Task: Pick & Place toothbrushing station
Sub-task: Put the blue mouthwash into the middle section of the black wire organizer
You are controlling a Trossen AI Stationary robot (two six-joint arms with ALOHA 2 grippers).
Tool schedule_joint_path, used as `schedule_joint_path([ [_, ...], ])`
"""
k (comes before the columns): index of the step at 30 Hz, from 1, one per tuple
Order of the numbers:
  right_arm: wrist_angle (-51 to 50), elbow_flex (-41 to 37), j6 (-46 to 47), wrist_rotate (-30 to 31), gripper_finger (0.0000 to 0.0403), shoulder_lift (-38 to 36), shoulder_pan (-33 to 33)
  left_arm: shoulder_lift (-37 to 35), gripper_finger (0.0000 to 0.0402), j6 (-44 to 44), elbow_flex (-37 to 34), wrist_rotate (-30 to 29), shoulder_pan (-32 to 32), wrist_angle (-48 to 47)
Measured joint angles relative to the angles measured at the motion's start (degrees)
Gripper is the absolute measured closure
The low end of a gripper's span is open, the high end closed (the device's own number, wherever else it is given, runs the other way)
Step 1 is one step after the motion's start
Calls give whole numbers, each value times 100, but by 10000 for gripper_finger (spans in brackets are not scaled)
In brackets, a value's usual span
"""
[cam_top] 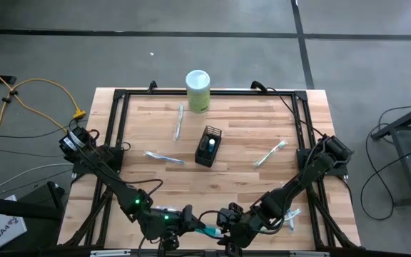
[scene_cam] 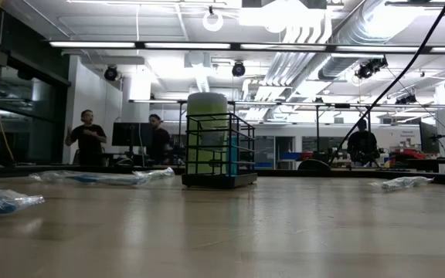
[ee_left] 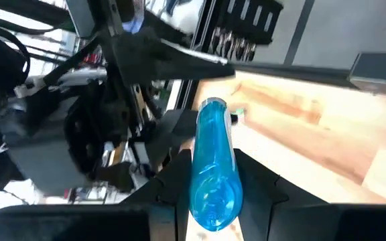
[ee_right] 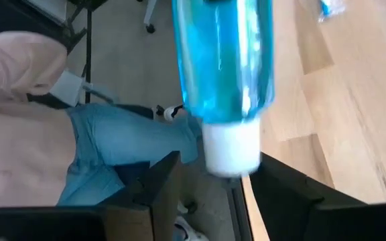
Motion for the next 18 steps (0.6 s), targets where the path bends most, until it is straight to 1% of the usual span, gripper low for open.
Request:
schedule_joint_path([
  [5, -277, 1, 22, -3, 244, -20, -2, 0, 319, -381, 0, -328, -94, -269],
  [9, -347, 0, 73, 166, 248, -20, 2, 0, 319, -537, 0, -654, -171, -337],
  [12, -447, 0, 373, 137, 251, -20, 0, 0, 319, -546, 0, -922, -280, -317],
  [16, -708, 0, 929, -163, 254, -20, -4, 0, 319, -553, 0, -1160, -413, -315],
  [18, -884, 0, 1200, -202, 254, -20, -17, 0, 319, -582, 0, -1246, -470, -315],
])
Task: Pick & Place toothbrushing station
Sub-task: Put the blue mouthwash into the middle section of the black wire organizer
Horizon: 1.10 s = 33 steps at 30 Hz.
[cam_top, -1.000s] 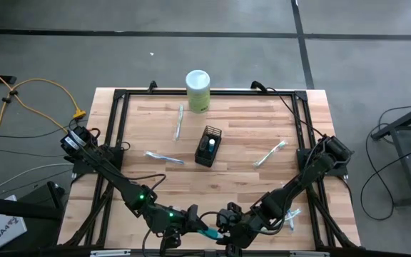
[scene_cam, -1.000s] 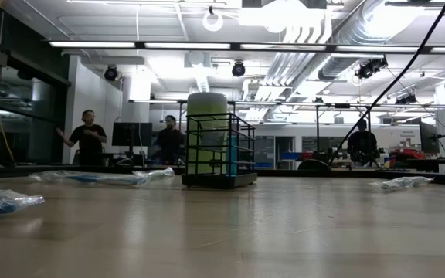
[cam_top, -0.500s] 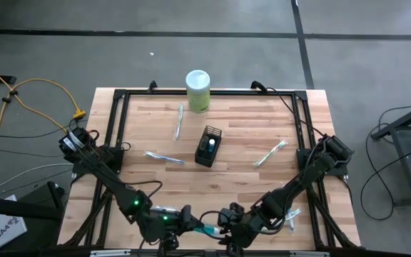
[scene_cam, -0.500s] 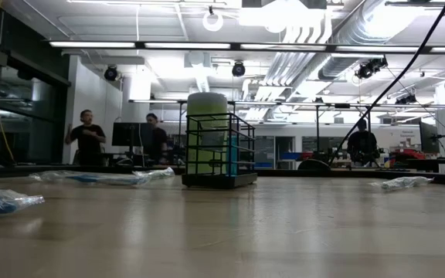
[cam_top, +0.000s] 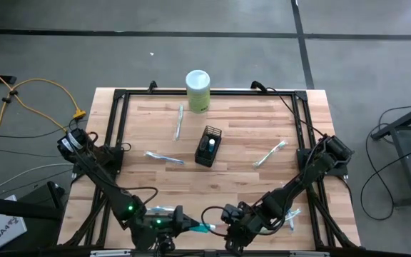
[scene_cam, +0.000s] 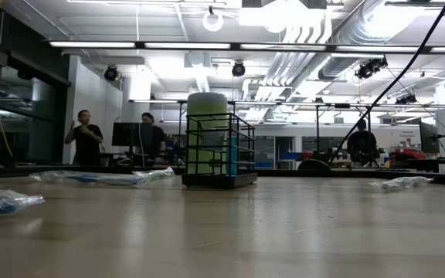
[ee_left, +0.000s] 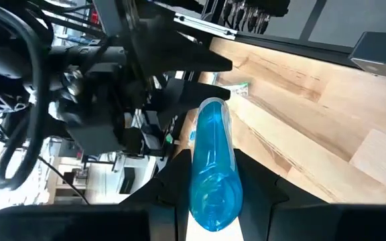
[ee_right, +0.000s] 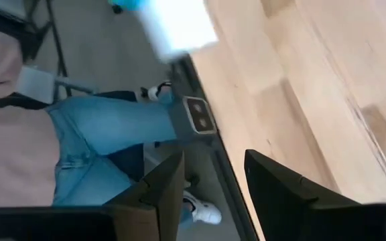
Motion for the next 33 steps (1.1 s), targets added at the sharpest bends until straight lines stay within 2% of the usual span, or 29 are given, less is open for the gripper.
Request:
schedule_joint_path([
  [4, -258, 0, 124, -133, 255, 0, -24, 0, 319, -23, 0, -146, -86, 4],
  [19, 134, 0, 65, 53, 254, 3, -24, 0, 319, -16, 0, -305, -173, 2],
  [22, 87, 0, -141, 619, 254, 17, -39, 0, 319, -19, 0, -344, -173, 2],
  [27, -360, 0, -588, 2110, 254, 21, 148, 0, 319, -15, 0, -414, -173, 2],
  [33, -291, 0, -887, 3652, 254, 24, 514, 0, 319, -49, 0, -651, -171, 23],
])
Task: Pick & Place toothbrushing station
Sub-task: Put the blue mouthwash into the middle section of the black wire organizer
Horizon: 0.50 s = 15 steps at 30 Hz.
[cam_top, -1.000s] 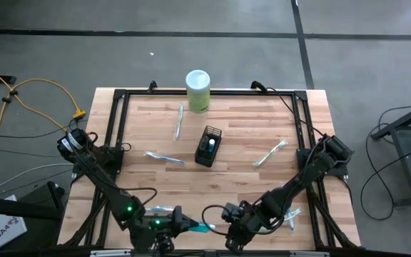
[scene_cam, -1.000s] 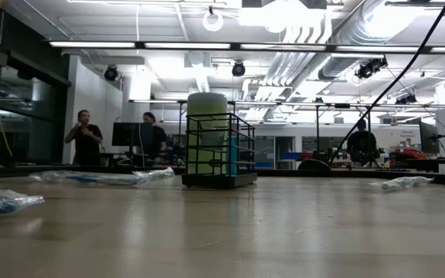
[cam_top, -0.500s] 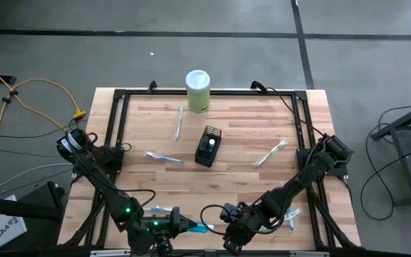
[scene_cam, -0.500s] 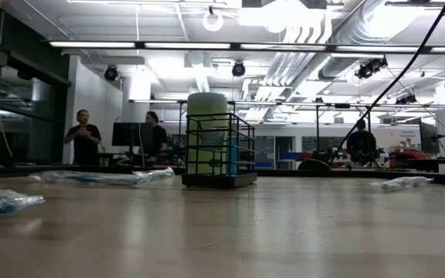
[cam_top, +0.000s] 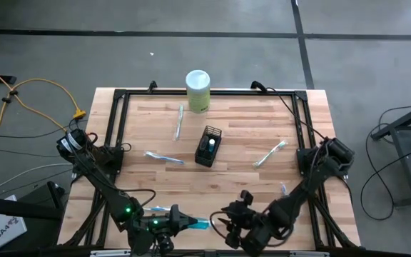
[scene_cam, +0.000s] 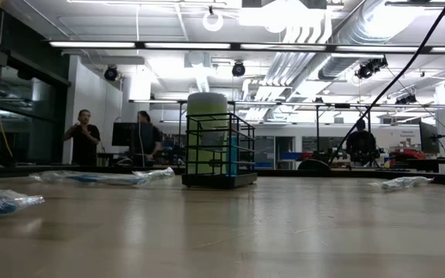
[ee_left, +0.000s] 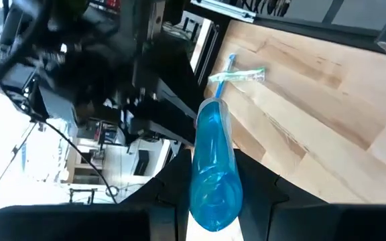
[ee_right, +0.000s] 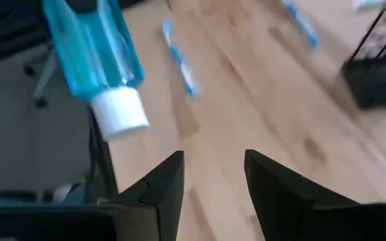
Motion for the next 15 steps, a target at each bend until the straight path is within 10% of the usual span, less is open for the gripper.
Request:
schedule_joint_path([
  [15, 1981, -1360, -354, 1247, 254, 4, 333, -2, 319, -316, 0, 31, -37, 212],
])
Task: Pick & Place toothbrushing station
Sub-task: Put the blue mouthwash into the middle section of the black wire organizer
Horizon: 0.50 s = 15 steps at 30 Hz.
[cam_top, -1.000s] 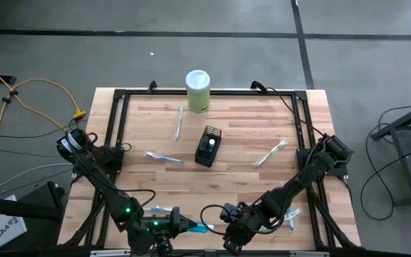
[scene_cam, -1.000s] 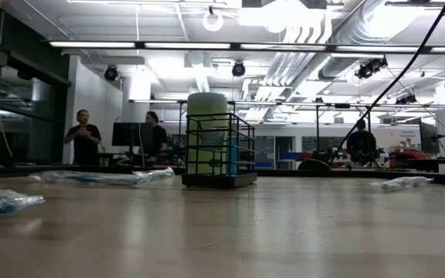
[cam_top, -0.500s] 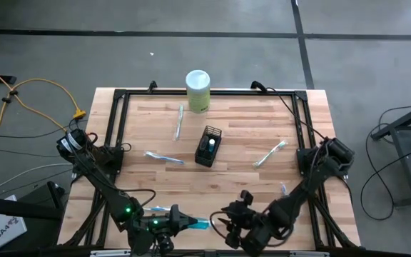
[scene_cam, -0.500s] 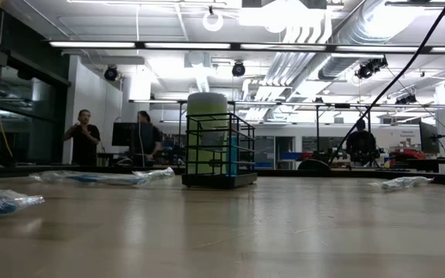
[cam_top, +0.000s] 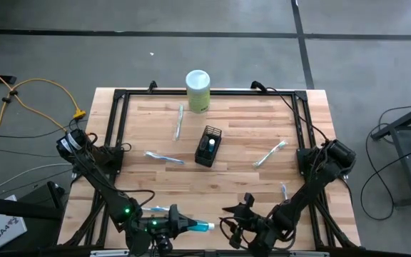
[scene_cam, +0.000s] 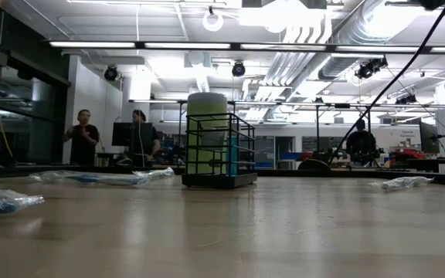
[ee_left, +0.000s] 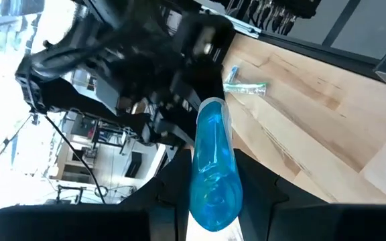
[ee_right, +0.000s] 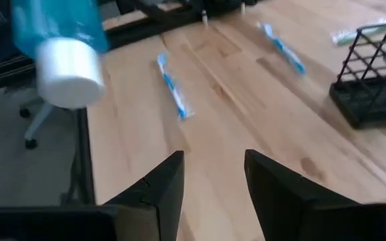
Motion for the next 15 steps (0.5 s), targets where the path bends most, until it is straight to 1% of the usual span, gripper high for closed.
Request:
schedule_joint_path([
  [3, 667, -242, -537, 240, 254, 4, -3, -2, 319, 58, 0, 2, -2, 31],
  [7, 1279, -288, -1390, 513, 254, 7, -3, -2, 319, 61, 0, 0, 0, 45],
  [12, 1929, -286, -2278, 348, 254, 7, -8, -2, 319, 106, 0, -16, -2, 73],
  [15, 1982, -284, -2428, 223, 249, 7, -6, -2, 319, 147, 0, -81, -2, 71],
])
